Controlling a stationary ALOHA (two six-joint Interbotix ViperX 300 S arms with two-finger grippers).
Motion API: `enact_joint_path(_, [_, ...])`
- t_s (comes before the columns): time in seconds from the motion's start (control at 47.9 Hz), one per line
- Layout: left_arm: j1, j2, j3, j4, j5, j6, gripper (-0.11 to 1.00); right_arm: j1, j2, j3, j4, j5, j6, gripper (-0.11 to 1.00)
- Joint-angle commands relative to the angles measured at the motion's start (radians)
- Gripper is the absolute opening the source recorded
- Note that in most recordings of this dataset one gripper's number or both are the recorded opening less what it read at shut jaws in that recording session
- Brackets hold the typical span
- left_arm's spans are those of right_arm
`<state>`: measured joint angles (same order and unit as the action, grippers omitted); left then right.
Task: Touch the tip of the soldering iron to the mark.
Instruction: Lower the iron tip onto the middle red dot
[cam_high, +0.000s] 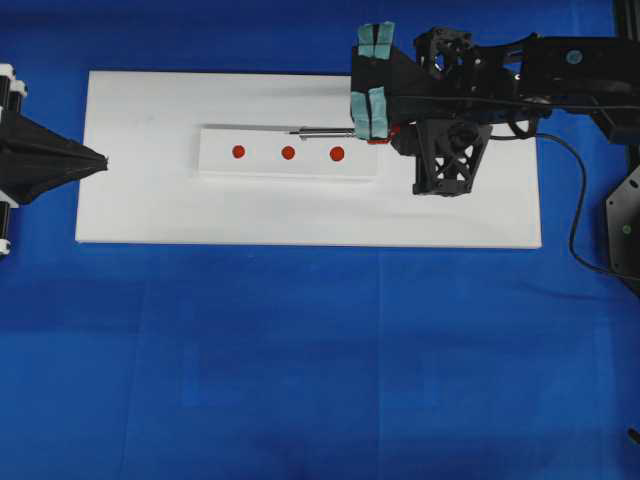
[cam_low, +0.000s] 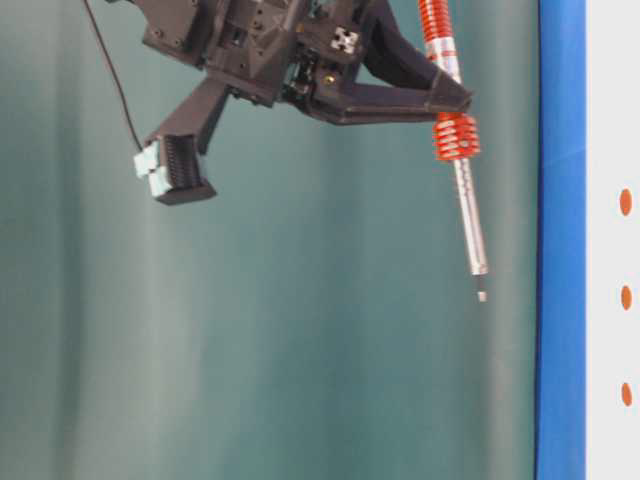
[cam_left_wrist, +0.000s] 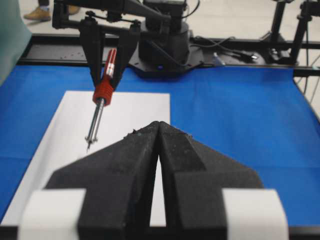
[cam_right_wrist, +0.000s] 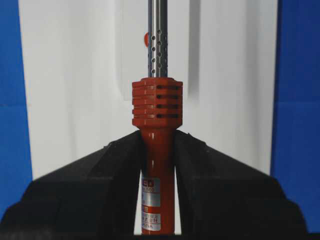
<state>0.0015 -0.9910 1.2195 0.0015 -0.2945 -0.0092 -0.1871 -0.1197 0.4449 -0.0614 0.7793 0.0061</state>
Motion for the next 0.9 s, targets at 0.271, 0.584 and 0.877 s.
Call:
enact_joint_path(0.271, [0.002, 0.003, -0.009, 0.002, -0.006, -0.002, 0.0, -0.003, 0.1, -0.009, -0.002, -0.06, 0.002, 0.07])
enact_joint_path(0.584, [-0.012, 0.005, -0.009, 0.002, -0.011, -0.002, 0.0, -0.021, 0.147, -0.009, -0.008, -0.075, 0.002, 0.07])
enact_joint_path(0.877, [-0.014, 0.008, -0.009, 0.002, -0.009, 0.0, 0.0, -0.029, 0.181, -0.009, -0.012, -0.075, 0.0, 0.07])
